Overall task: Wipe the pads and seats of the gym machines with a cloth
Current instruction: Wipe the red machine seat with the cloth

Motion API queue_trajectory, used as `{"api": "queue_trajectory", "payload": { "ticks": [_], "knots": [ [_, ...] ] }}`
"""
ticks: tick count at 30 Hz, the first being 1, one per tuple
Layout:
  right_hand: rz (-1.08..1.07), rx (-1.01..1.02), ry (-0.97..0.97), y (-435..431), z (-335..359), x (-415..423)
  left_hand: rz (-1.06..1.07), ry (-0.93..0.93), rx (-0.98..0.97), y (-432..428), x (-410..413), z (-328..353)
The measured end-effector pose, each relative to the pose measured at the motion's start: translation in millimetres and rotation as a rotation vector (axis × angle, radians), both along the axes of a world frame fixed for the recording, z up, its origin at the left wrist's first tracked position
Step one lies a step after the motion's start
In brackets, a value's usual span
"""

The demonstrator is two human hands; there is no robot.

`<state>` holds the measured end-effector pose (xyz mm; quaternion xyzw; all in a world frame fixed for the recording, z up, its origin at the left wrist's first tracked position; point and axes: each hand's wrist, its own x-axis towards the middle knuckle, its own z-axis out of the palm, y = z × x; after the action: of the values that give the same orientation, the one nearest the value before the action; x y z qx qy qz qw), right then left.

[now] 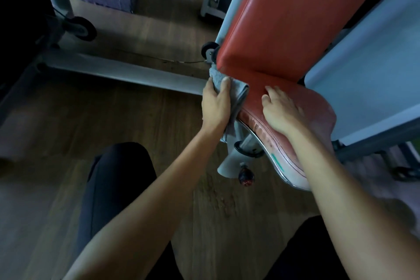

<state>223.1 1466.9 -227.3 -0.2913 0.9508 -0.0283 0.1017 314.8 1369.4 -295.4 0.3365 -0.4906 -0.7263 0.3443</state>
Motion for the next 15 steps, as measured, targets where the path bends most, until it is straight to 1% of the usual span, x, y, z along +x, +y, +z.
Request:
{"api": "queue_trajectory", "payload": {
  "ticks": [3, 6, 7, 11, 12, 13, 15],
  "knots": [
    [-0.019, 0.024, -0.027, -1.3, 1.3, -7.4, -0.080, -0.029, 0.037, -17.7, -14.0, 10.2],
    [-0.017, 0.034, -0.025, -5.4, -0.7, -10.7, -0.085, -0.085, 0.132, -35.5, -26.1, 18.9],
    [-0.013, 0.036, -0.024, -4.6, -1.7, -10.2, -0.069, -0.088, 0.110, -30.4, -26.8, 17.2],
    [0.002, 0.021, -0.001, -3.0, -5.7, -10.1, 0.070, 0.050, -0.093, 28.0, -6.4, 7.2],
    [0.002, 0.009, 0.002, -4.2, -5.8, -10.8, 0.089, 0.063, -0.122, 28.9, -6.7, 5.5],
    [0.001, 0.000, 0.010, -5.2, -5.5, -10.5, 0.087, 0.055, -0.107, 21.2, -12.3, 3.8],
    [0.012, -0.017, 0.039, -7.1, -5.7, -9.9, 0.028, -0.032, -0.018, -7.1, -26.3, 6.0]
  ]
}}
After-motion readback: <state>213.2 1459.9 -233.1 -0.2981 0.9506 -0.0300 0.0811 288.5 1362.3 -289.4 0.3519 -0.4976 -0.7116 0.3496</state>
